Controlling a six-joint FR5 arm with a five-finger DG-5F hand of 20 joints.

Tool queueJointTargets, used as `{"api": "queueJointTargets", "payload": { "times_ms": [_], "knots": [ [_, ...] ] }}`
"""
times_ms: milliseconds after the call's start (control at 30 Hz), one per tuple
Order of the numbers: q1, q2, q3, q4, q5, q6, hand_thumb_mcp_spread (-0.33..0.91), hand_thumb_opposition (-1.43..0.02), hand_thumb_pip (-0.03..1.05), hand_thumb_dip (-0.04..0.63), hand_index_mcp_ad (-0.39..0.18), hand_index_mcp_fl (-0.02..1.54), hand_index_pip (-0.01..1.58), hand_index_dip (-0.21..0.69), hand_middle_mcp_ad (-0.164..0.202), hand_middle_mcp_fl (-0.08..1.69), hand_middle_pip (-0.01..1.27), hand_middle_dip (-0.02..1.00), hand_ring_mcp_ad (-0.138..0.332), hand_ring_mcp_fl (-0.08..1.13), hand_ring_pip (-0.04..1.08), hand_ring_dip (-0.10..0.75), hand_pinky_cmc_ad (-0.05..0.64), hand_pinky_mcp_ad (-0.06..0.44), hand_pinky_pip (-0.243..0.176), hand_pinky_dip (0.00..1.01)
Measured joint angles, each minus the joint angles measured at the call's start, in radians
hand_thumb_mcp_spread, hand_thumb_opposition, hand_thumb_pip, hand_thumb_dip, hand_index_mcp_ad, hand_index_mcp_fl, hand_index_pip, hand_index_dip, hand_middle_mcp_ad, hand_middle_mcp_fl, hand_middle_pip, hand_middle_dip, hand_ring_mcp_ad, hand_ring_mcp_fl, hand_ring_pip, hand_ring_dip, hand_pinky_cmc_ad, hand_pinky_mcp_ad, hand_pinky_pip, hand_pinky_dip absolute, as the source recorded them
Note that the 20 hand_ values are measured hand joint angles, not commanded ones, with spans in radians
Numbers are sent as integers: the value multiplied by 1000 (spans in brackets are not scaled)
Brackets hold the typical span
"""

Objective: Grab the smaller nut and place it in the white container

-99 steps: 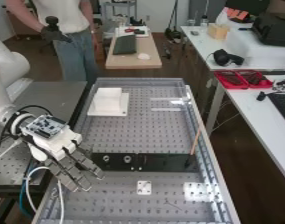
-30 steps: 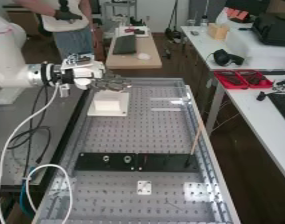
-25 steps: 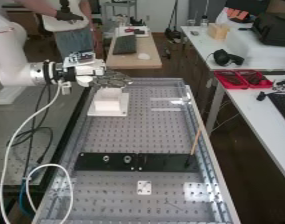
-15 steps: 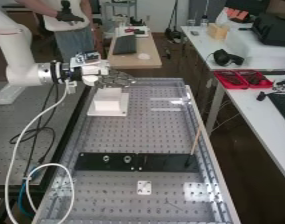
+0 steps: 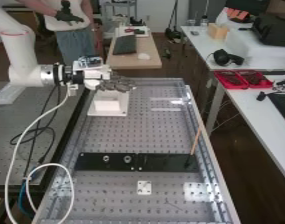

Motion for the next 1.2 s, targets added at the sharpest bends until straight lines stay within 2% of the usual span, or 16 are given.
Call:
{"api": "queueJointTargets", "payload": {
  "times_ms": [167,333,433,533,667,800,933,1000,1200],
  "knots": [
    [-4,-1,9,-32,5,3,417,-867,646,215,-204,154,1159,14,66,84,138,188,213,33,93,-40,311,176,-89,188],
    [-27,29,26,-84,0,2,394,-852,646,215,-204,155,1127,9,65,86,138,192,209,26,96,-40,307,176,-93,216],
    [-54,69,48,-128,-9,0,358,-834,646,215,-202,154,1030,3,65,86,138,192,209,24,93,-40,307,176,-89,248],
    [-90,118,75,-172,-18,-1,335,-822,646,215,-206,155,833,2,63,86,138,188,213,14,94,-40,307,176,-93,293],
    [-152,175,113,-214,-31,1,288,-803,646,204,-175,206,576,2,66,86,138,188,213,12,94,-40,309,176,-93,325],
    [-206,201,145,-242,-49,8,267,-792,644,188,-178,213,361,19,61,87,138,188,213,16,101,-33,309,176,-93,339],
    [-268,222,190,-280,-74,18,253,-775,646,175,-169,216,248,49,68,87,138,192,213,12,101,-31,309,176,-93,340],
    [-288,229,208,-295,-83,20,253,-777,595,173,-171,216,197,63,68,87,138,192,213,12,98,-31,309,176,-93,340],
    [-333,239,241,-324,-105,12,253,-761,595,173,-168,253,147,94,66,87,138,192,213,12,98,-31,309,176,-93,340]
  ]
}}
